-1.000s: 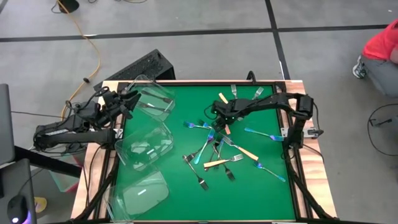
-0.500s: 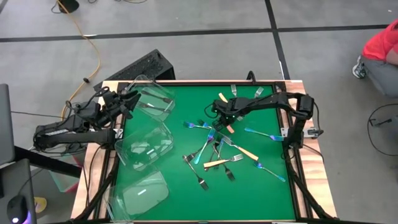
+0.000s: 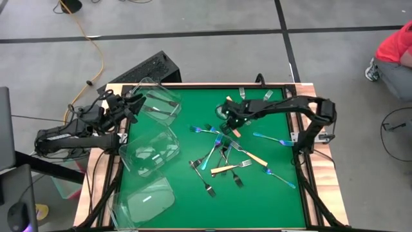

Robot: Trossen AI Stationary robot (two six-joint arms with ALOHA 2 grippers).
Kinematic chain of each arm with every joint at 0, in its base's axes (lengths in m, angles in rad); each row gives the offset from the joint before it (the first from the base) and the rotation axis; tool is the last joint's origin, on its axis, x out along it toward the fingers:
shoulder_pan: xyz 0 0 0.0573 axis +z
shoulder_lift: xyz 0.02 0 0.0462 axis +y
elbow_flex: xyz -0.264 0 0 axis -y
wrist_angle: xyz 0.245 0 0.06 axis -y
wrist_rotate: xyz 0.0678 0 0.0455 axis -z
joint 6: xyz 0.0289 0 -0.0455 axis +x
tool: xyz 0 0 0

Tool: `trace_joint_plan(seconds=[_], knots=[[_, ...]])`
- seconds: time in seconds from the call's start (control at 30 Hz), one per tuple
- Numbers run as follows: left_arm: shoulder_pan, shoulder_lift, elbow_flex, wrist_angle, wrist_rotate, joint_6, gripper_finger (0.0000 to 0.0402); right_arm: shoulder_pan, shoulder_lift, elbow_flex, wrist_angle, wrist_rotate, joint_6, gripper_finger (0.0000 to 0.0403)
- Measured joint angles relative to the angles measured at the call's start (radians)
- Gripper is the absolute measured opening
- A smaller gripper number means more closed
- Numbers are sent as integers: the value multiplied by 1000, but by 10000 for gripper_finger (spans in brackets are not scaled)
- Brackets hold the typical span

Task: Sort silverware by color (type)
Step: Put the orange fork into the middle transparent bin

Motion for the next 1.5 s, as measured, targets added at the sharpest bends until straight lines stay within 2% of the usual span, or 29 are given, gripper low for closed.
trace_joint_plan(seconds=[0.2,0.43,0.6,0.83,0.93,1.17,1.37,1.5], knots=[[0,0,0,0,1,-1,172,12,-78,0,217,5,-51,41],[0,0,0,0,3,-13,172,80,-104,3,638,-1,-311,41],[0,0,0,0,-8,-14,172,108,-82,3,942,-131,-425,41],[0,0,0,0,-20,-14,172,90,17,10,1259,-367,-321,41],[0,0,0,0,-20,-14,172,88,76,57,1281,-436,-280,41],[1,0,0,-2,-26,-14,172,98,237,267,1251,-603,-287,41],[1,0,0,-4,-45,-13,172,108,399,485,1155,-731,-365,40],[1,-1,0,-6,-45,-11,172,122,508,631,1087,-776,-424,40]])
